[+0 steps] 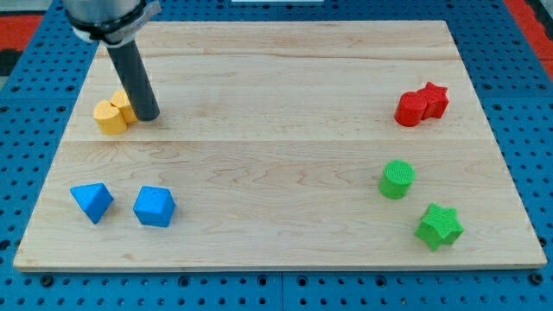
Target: Push the yellow heart and the yellow hexagon slightly right and up
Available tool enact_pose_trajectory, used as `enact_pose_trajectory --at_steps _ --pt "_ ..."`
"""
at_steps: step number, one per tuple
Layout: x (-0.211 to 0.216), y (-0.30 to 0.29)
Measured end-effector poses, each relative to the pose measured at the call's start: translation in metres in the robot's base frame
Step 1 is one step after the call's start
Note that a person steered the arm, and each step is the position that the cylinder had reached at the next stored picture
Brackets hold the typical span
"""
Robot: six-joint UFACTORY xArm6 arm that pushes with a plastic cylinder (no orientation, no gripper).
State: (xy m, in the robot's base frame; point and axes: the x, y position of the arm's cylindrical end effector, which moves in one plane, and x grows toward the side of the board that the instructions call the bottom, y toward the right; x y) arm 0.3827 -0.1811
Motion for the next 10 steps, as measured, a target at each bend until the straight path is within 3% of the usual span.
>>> enact_pose_trajectory --at_steps 1,2,3,5,6,8,9,10 --pt "-0.021 0.006" --pt "0.010 0.032" --pt "0.067 0.021" --pt "0.085 -0.092" --pt "0.074 -0.089" --pt "0.014 0.011" --pt "0.033 0.037" --pt "0.051 -0.006"
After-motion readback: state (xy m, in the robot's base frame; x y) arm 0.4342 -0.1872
